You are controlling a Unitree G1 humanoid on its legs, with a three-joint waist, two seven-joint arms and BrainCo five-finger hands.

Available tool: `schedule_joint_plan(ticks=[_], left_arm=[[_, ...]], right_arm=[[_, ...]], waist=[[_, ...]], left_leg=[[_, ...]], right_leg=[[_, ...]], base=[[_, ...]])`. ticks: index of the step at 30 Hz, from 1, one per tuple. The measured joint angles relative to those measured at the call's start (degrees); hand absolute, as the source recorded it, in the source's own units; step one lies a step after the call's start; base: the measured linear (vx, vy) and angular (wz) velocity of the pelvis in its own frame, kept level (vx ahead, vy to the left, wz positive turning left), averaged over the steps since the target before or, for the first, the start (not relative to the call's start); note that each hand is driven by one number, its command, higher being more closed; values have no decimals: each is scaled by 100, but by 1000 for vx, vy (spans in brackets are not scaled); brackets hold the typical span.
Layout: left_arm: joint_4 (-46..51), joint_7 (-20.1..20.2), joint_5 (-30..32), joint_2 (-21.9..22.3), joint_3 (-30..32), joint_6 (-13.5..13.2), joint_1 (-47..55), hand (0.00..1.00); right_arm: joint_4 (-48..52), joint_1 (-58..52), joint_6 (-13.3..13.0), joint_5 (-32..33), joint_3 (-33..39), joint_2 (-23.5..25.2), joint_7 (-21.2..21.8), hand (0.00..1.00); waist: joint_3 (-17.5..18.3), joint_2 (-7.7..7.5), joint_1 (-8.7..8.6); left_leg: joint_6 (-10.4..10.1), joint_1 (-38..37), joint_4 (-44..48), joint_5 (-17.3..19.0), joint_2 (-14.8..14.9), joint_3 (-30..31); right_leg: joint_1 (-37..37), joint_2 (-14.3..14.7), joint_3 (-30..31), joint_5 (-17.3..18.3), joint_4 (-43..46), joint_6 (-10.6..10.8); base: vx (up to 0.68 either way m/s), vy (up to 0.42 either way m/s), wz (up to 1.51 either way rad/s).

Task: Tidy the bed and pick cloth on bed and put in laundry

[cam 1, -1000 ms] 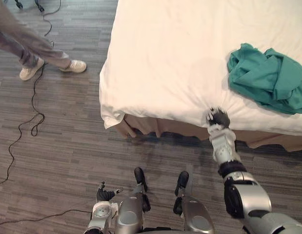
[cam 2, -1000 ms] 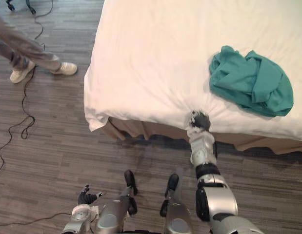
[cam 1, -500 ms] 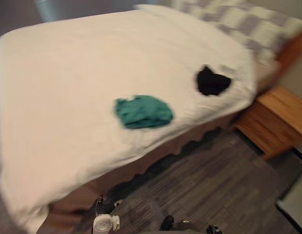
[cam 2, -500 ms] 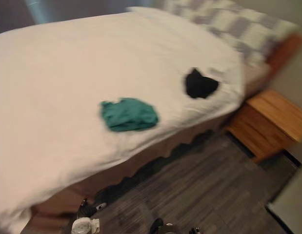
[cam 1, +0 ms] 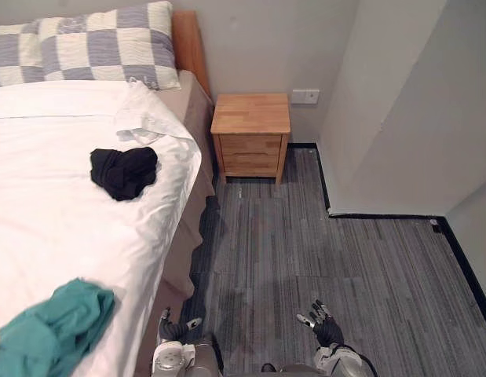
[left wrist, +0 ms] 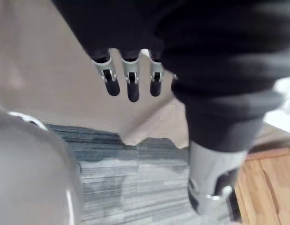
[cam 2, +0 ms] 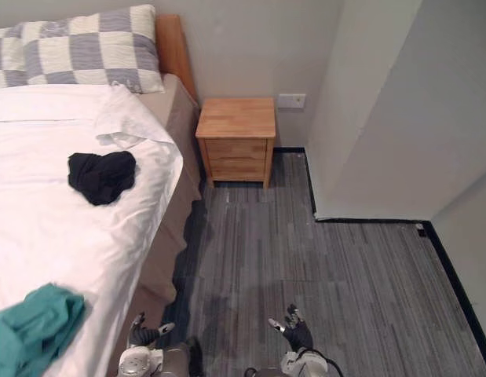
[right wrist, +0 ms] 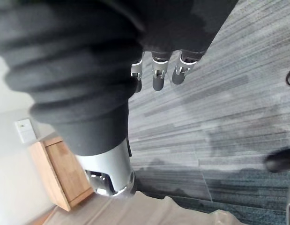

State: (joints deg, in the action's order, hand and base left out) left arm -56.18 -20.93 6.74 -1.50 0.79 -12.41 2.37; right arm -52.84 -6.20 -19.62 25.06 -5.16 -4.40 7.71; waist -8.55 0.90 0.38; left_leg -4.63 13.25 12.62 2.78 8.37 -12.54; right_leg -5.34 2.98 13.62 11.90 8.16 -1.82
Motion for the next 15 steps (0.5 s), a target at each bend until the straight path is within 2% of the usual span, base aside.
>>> schedule_joint_plan(ticks=[1,2,3,4,5,6,7,8,10,11,12,13,14,15], left_arm=[[-92,-5,32,13,-195,-36,-8,0],[-144,-4,60,-31,-275,-33,-58,0],[-176,-14,94,-96,-513,-30,-177,0],[-187,-9,90,-123,-603,-24,-193,0],[-188,-9,86,-192,-805,-24,-229,0],[-190,-7,79,-282,-941,-13,-236,0],[-207,-8,68,-384,-1052,12,-230,0],[-247,-8,52,-446,-1105,21,-233,0],[-387,8,44,-533,-1113,31,-172,0],[-407,42,49,-554,-1101,40,-118,0],[-392,62,57,-529,-1054,48,-106,0],[-370,89,119,-484,-900,56,-86,0],[-325,87,219,-482,-729,46,-2,0],[-305,85,239,-495,-666,48,24,0]], right_arm=[[-42,31,-14,58,-57,-62,64,0],[-94,57,-12,131,-58,-38,79,0],[-115,1,-16,296,-72,-8,148,0],[-115,4,-16,370,-77,-5,184,0],[-117,21,-15,482,-73,7,240,0],[-114,58,-8,477,-75,14,239,0],[-91,112,-6,410,-70,-18,187,0],[-92,114,-6,358,-69,-53,109,0],[-114,158,-5,133,-65,-85,-91,0],[-208,222,-10,-20,-59,-91,-157,0],[-232,273,4,-34,-55,-99,-178,0],[-227,374,30,-40,-49,-77,-210,0],[-220,406,98,-275,-52,-3,-227,0],[-214,407,136,-399,-54,-4,-233,0]], waist=[[38,103,-2],[44,-38,-36],[98,-158,-74],[107,-179,-62],[88,-239,-94],[42,-315,-141],[-2,-356,-196],[-38,-307,-260],[-154,-257,-322],[-186,-227,-319],[-205,-196,-314],[-255,-123,-271],[-257,-123,-213],[-250,-142,-206]], left_leg=[[101,-54,-106,-327,-65,59],[153,-89,-45,-193,-222,32],[277,-223,-133,-15,-472,26],[317,-323,-222,11,-555,19],[399,-577,-444,62,-741,6],[494,-841,-592,128,-930,37],[570,-1036,-525,311,-1046,100],[632,-1146,-407,376,-1033,169],[695,-1552,-386,521,-953,348],[662,-1718,-487,550,-864,380],[632,-1774,-534,567,-796,377],[494,-1867,-601,651,-623,369],[283,-1950,-598,802,-507,357],[236,-1982,-578,875,-502,356]], right_leg=[[-75,-46,34,238,117,56],[-84,-189,28,359,261,136],[73,-355,-153,462,877,311],[243,-401,-229,473,1294,355],[768,-500,-467,365,2639,709],[1393,-697,-753,17,3995,1035],[1899,-798,-971,-24,5071,939],[2072,-723,-1031,31,5309,882],[2190,-607,-1339,291,4885,762],[2227,-641,-1635,360,4147,642],[2228,-655,-1779,347,3706,617],[2221,-673,-2063,224,2504,553],[2174,-685,-2112,-266,1182,475],[2160,-707,-2093,-445,879,461]], base=[[429,319,-27],[529,372,6],[349,237,14],[479,304,15],[344,225,16],[476,287,32],[329,158,41],[434,100,58],[428,22,56],[317,-21,37],[379,-42,28],[435,-87,5],[440,-114,-2],[465,-185,-7]])
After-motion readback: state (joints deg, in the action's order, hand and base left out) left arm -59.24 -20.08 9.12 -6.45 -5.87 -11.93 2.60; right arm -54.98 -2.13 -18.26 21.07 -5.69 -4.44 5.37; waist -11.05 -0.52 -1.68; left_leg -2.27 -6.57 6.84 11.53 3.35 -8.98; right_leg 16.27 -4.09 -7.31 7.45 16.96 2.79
